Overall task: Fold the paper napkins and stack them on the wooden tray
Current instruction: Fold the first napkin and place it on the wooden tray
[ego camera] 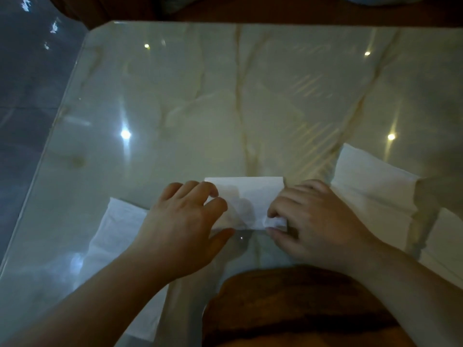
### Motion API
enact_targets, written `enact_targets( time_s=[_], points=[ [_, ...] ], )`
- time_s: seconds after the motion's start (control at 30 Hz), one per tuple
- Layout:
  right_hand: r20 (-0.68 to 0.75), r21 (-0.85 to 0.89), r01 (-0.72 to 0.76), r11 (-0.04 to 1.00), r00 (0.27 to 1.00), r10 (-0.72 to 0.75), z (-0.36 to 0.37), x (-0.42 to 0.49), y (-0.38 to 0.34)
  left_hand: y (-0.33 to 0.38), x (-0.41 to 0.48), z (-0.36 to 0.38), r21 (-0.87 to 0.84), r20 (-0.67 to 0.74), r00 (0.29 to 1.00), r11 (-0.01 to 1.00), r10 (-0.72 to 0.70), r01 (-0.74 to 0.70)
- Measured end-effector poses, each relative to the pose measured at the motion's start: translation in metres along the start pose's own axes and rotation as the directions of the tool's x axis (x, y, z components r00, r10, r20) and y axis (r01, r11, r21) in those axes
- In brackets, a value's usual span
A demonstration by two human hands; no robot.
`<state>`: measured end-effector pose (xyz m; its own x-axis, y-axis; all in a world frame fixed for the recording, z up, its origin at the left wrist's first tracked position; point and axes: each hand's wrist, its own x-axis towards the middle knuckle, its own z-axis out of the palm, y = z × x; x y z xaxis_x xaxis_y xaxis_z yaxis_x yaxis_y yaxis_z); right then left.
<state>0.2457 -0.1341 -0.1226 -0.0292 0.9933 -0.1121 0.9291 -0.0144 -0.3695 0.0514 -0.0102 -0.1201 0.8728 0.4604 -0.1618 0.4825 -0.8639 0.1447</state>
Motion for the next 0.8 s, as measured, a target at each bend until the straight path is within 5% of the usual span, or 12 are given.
enact_targets(
  time_s=[0.2, 0.37, 0.53, 0.8],
  points=[
    [-0.097, 0.193, -0.158, 0.968, 0.979, 0.179, -0.012, 0.012, 0.009, -0.012, 0.017, -0.011, -0.177, -0.062, 0.995, 0.982, -0.083, 0.071],
    [-0.136, 0.123, -0.286, 0.95, 0.944, 0.302, -0.012, 0.035, 0.028, -0.023, 0.044, -0.007, -0.21, -0.086, 0.965, 0.951, -0.248, 0.226],
    [-0.07, 0.072, -0.316, 0.946, 0.944, 0.321, -0.006, 0.05, 0.031, -0.024, 0.052, -0.001, -0.111, -0.003, 0.959, 0.953, -0.285, 0.283],
    [-0.102, 0.171, -0.301, 0.938, 0.942, 0.321, -0.01, 0.042, 0.021, -0.019, 0.048, 0.001, -0.202, -0.015, 0.97, 0.951, -0.241, 0.233]
  ],
)
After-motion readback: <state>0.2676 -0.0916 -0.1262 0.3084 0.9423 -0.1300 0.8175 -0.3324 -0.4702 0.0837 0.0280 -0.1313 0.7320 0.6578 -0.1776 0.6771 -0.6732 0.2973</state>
